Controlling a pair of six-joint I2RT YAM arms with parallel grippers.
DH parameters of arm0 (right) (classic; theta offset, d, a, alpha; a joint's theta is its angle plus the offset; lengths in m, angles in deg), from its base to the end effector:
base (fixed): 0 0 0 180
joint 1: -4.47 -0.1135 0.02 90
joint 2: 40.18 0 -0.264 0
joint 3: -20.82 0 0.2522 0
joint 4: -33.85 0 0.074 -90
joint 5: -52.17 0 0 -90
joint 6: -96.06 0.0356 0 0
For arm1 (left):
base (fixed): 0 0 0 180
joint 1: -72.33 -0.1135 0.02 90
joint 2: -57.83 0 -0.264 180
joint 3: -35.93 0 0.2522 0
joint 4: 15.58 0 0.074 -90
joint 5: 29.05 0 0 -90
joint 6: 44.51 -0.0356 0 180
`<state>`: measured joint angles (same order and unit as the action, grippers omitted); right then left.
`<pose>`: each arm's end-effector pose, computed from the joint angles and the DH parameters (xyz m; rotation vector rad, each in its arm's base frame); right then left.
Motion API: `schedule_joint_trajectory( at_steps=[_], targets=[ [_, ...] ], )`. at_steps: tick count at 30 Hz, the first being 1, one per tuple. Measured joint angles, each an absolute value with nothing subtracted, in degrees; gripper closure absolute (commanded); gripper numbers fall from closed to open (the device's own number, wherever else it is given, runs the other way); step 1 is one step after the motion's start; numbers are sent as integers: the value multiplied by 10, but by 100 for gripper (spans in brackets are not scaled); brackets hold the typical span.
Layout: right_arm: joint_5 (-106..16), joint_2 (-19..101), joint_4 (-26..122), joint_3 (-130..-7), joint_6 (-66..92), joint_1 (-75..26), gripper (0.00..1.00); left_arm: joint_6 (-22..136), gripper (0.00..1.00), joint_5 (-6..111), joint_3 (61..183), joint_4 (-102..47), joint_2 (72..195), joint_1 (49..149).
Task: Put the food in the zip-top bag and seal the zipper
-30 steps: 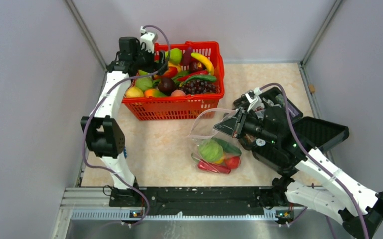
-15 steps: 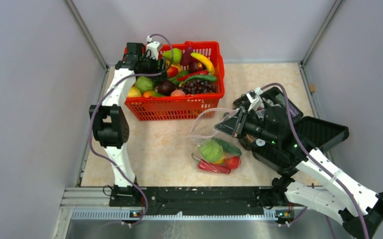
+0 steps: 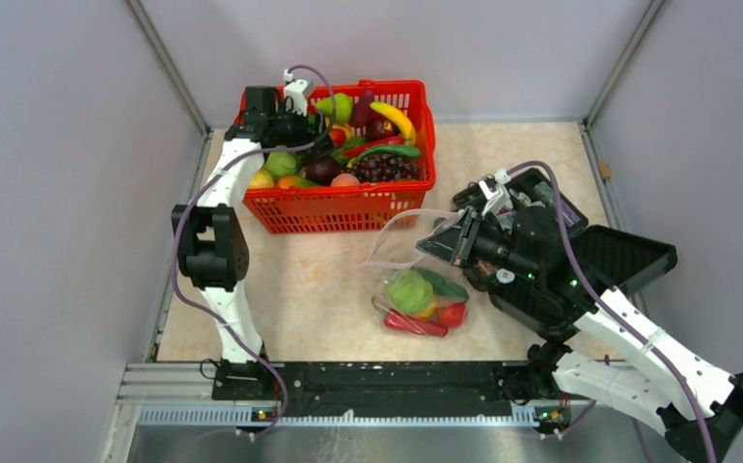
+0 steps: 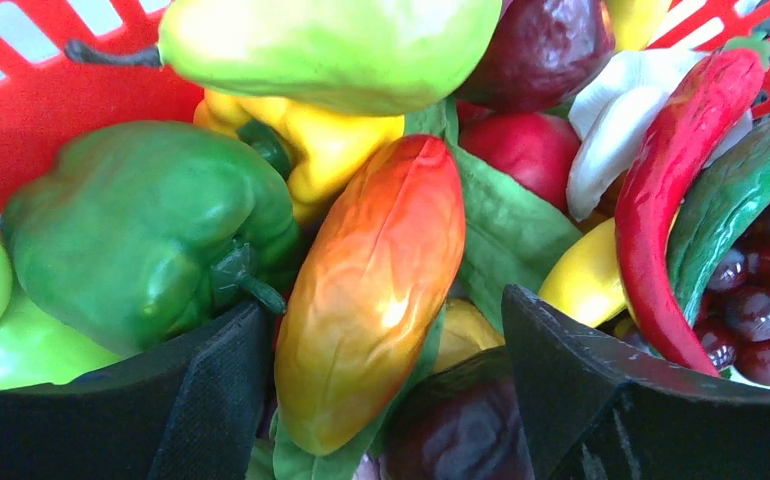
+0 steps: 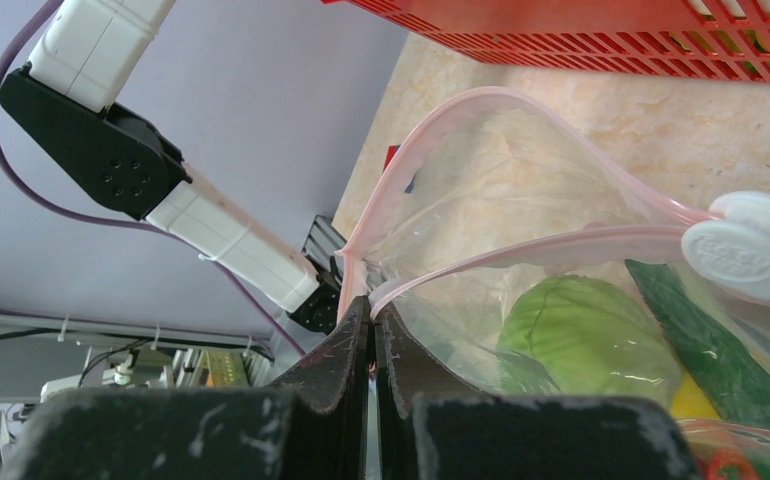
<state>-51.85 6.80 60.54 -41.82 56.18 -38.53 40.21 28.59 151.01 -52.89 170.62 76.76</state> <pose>0.1325 0.1354 0.3538 -0.0768 1.9781 1.3447 0.4566 -0.0545 0.3072 0.4963 2.0766 -0.6044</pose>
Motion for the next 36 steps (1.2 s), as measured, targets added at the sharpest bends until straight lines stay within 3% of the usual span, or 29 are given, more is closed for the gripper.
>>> schedule_joint_trajectory(
  at_steps=[15,36],
  targets=[
    [-518,68,607,-418,562,-385,100,467,74,266,1442,-441,1681,767],
    [-516,68,601,-417,577,-385,100,525,76,271,1253,-361,1405,766]
  ],
)
